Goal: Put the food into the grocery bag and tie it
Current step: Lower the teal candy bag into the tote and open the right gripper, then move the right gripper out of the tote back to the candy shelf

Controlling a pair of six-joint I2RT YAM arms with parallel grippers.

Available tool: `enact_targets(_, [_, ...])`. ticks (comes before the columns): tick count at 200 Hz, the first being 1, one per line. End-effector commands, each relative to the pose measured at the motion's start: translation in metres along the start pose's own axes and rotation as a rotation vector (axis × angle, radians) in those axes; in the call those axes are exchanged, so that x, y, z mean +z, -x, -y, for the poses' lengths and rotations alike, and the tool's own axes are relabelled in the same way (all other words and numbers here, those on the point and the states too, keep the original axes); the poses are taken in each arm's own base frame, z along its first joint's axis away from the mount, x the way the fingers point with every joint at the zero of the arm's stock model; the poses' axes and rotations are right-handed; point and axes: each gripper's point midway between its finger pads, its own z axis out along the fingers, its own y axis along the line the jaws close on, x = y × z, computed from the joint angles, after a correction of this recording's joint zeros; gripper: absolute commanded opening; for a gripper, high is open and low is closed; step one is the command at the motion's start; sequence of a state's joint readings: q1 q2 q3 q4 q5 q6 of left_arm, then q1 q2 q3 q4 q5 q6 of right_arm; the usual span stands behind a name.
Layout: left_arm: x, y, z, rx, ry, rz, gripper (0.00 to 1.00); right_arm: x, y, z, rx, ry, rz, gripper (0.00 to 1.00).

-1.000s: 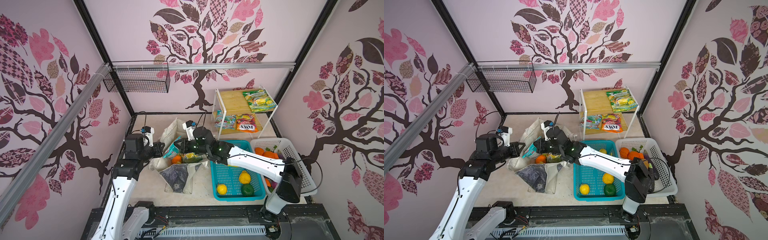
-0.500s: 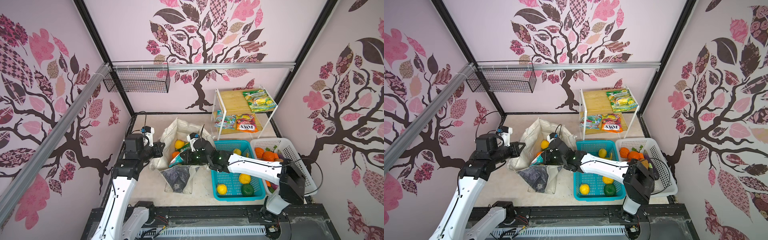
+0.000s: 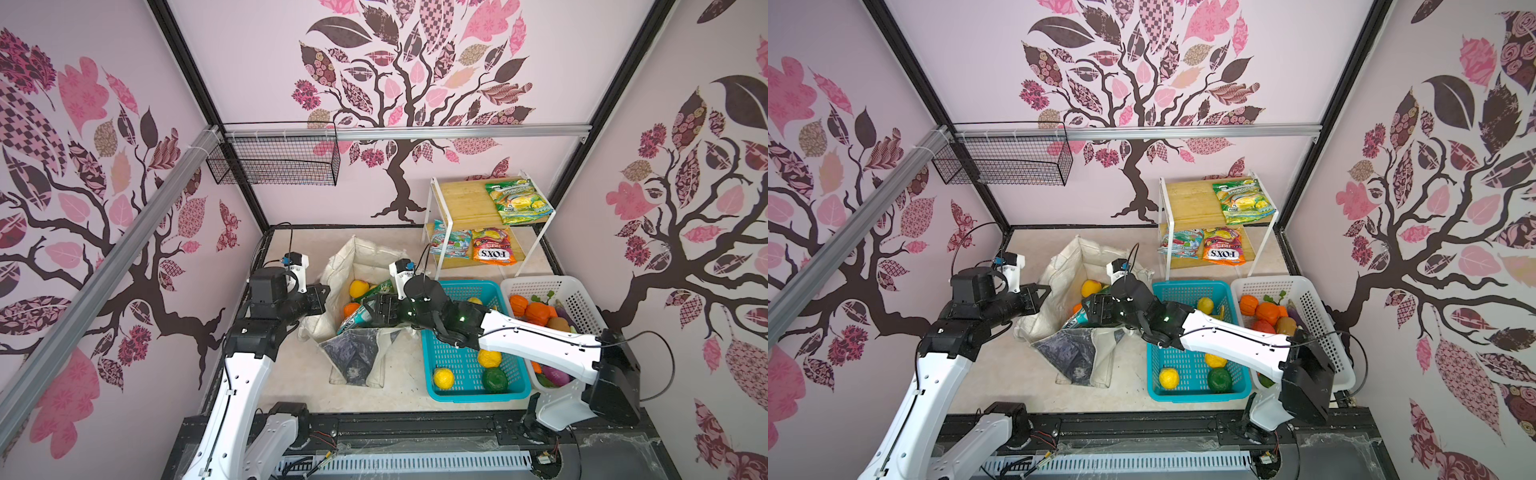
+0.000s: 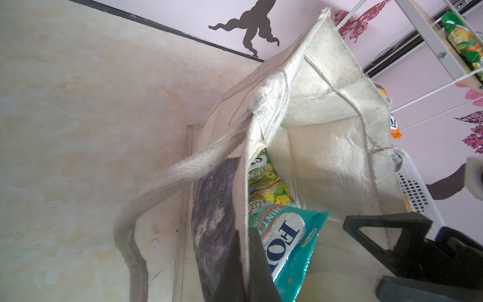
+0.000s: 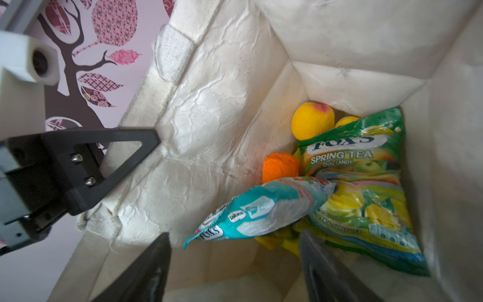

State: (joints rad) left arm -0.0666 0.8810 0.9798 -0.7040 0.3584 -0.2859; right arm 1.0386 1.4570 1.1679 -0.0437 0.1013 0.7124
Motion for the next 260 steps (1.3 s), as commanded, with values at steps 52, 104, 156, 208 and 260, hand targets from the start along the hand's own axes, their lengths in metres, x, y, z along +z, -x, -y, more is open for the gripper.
enact_targets(52, [0.006,-0.004,-0.001,0.005,-0.015,-0.008,0.0,-0.091,0.064,0.031,-0.018,-0.243,0.255,1.0])
enact_targets(104, [0.008,-0.005,-0.001,0.005,-0.014,-0.008,0.0,-0.138,0.08,0.052,0.018,-0.366,0.32,1.0])
enact_targets(156, [0.007,-0.003,-0.001,0.007,-0.013,0.0,0.0,-0.217,0.131,0.069,0.084,-0.345,0.461,1.0])
enact_targets(208, [0.011,-0.006,-0.001,0.002,-0.021,-0.017,0.0,-0.272,0.182,0.079,-0.109,-0.545,0.563,1.0])
enact_targets(260, [0.013,-0.008,-0.003,0.001,-0.015,-0.03,0.0,-0.265,0.237,0.151,0.038,-0.501,0.46,1.0])
